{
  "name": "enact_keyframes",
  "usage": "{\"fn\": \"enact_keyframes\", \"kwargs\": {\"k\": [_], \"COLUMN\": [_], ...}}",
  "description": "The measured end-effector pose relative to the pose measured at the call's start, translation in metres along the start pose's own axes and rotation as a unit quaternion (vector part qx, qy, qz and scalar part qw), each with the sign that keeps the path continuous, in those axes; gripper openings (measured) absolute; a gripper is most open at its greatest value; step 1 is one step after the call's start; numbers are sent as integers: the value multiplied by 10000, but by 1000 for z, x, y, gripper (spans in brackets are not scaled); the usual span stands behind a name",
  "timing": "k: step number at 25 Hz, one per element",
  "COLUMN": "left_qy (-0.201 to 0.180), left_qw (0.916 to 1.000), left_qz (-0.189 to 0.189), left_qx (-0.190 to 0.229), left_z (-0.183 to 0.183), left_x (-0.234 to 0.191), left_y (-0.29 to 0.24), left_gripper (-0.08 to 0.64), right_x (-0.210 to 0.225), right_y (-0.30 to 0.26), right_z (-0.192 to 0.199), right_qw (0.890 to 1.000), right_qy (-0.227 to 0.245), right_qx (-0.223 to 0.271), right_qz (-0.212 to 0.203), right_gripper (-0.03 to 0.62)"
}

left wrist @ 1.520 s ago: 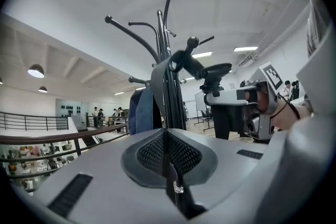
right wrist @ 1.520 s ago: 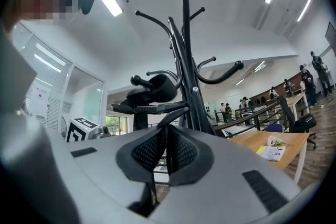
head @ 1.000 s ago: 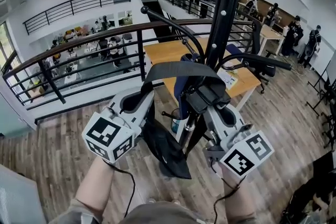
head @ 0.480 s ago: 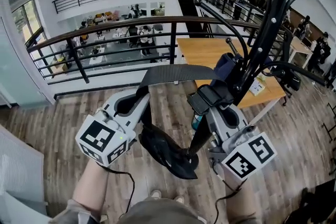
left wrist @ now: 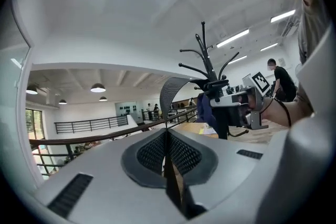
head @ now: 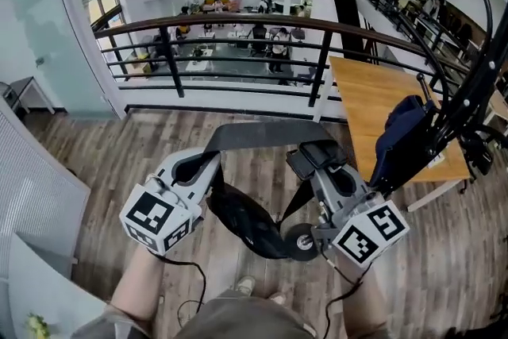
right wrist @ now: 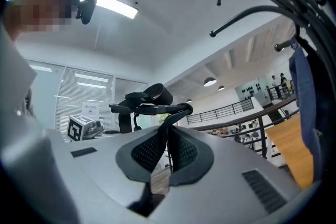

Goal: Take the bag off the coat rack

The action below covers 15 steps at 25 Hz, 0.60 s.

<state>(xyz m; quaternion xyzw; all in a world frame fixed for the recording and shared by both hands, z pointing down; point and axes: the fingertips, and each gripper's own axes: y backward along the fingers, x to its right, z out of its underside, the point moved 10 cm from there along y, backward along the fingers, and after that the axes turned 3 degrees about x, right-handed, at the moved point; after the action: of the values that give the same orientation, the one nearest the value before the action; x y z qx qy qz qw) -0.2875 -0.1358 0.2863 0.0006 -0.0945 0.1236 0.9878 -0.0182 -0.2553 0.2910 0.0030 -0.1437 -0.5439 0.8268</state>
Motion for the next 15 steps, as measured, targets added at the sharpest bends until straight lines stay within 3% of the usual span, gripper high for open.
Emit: {"fn": "enact_keyframes", "kwargs": {"k": [5, 15], "left_qy": [95, 216], "left_qw": [9976, 9889], "left_qz": [-618, -1198], "left_qx": [-309, -852], "left_z": [30, 97], "left_x": [-14, -12], "left_y": [33, 84], "left_gripper": [17, 17], "right_x": [-5, -29], "right_y": [-35, -66], "right_z": [36, 115], "right_qw": [9982, 9882], "right_qy": [-198, -408], "right_qx": [-360, -1106], "right_qz": [-437, -978], "right_gripper": [35, 35]}}
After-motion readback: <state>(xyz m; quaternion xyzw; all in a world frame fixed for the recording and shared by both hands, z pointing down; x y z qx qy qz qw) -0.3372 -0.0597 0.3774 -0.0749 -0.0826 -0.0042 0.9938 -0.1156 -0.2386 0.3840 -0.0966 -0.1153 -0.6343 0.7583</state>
